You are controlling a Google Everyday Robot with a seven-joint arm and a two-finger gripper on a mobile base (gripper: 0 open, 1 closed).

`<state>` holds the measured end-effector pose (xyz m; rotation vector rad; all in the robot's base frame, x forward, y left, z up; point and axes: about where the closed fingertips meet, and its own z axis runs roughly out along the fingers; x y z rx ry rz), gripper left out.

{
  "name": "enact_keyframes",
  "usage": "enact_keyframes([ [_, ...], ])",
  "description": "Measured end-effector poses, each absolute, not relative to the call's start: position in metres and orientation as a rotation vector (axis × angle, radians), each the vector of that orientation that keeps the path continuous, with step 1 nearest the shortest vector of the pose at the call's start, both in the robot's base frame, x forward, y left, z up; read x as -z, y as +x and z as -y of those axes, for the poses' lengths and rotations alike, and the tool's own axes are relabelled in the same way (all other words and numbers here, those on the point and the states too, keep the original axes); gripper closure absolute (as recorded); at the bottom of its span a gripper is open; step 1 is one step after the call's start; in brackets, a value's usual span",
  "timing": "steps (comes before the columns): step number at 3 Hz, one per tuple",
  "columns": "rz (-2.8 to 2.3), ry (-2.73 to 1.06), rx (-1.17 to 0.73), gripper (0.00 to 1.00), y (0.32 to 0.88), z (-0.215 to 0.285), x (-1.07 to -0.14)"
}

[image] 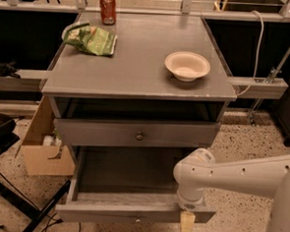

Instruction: Open middle drawer

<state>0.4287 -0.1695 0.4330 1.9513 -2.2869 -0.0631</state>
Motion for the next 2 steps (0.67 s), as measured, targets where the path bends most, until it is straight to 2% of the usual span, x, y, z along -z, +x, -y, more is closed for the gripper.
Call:
enact_keyframes([
  [2, 2.267, 2.198, -0.064, 0.00, 0.414, 0.187, -0.571],
])
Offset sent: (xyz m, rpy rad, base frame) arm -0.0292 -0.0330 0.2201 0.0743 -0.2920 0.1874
